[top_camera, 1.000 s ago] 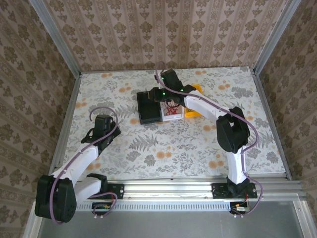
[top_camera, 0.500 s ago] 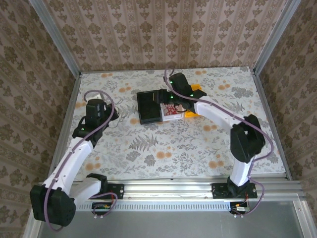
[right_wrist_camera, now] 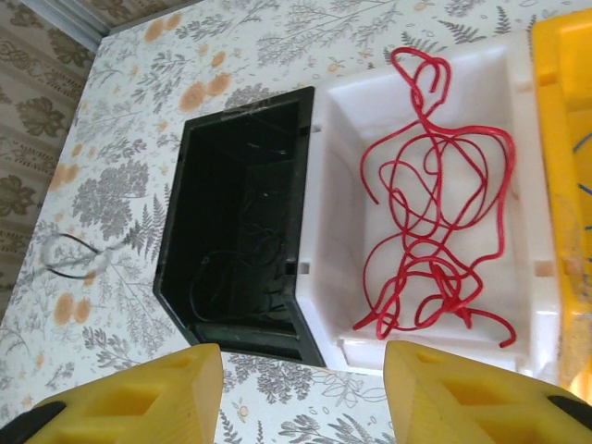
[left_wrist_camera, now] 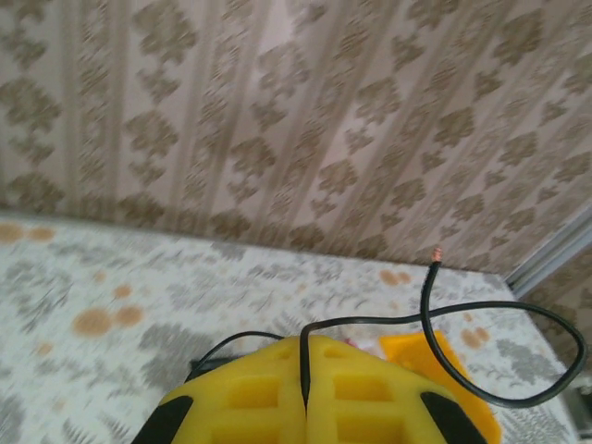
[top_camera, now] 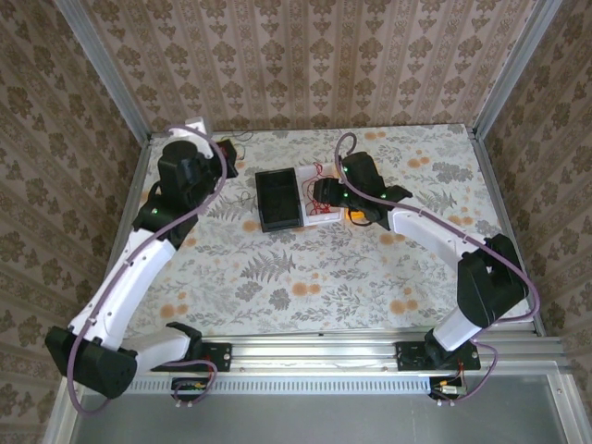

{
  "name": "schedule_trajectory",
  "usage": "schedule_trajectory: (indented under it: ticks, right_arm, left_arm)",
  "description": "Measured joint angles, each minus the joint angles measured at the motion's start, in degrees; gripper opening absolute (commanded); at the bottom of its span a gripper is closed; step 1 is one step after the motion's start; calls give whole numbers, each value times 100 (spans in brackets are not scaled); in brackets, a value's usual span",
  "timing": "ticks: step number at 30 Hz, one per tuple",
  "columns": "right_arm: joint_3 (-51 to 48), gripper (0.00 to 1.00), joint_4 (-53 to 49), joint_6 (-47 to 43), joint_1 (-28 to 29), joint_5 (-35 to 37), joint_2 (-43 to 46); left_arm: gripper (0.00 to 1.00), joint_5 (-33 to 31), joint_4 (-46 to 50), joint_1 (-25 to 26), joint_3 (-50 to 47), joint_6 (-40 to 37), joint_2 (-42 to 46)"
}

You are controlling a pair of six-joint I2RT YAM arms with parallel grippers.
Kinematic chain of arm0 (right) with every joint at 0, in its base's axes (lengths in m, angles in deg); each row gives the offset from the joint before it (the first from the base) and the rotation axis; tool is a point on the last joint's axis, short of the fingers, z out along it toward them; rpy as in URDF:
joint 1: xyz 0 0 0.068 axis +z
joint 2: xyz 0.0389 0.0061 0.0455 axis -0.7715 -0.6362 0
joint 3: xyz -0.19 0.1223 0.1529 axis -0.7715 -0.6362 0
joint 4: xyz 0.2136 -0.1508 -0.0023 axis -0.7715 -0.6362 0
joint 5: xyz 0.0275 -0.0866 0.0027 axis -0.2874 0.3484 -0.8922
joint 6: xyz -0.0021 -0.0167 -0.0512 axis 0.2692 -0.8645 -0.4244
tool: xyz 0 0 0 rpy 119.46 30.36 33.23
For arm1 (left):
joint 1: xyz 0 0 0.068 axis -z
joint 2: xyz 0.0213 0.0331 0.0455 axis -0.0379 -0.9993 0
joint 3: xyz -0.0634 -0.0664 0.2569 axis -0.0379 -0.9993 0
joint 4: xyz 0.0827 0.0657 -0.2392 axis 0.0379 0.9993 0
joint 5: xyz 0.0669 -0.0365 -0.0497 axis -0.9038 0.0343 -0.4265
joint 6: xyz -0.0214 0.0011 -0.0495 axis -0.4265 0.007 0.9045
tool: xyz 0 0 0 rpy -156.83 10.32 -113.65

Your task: Untangle the cables

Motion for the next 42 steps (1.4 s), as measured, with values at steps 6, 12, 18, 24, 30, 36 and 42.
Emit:
schedule_trajectory:
  ticks: [6,12,18,24,30,36,42]
  right_arm:
    - [-68,50,20,28,-87,48,223]
    - [-258,50,17,66,-151,98,380]
    - [-518,50,-9,68,-304,129,616]
    - [-693,50,-15,70,-398,136,824]
    - [-719,50,-22,105,-409,131,826]
    - [-719,50,-24,107,-409,131,826]
    - [-719,50,-31,105,-426,136,826]
  left_arm:
    - [0,-17,-511,385,393,-188,-575]
    - [0,-332,-719,409,136,-138,-1108]
    - [0,-798,-723,435,-592,227,-1298]
    - [0,-1283,-669,439,-946,450,-1235]
    - [0,-1480,-656,439,-977,437,-1016]
    - [0,-1176,-651,439,-796,463,-1502]
    - [0,-796,-439,439,-197,638,-2677]
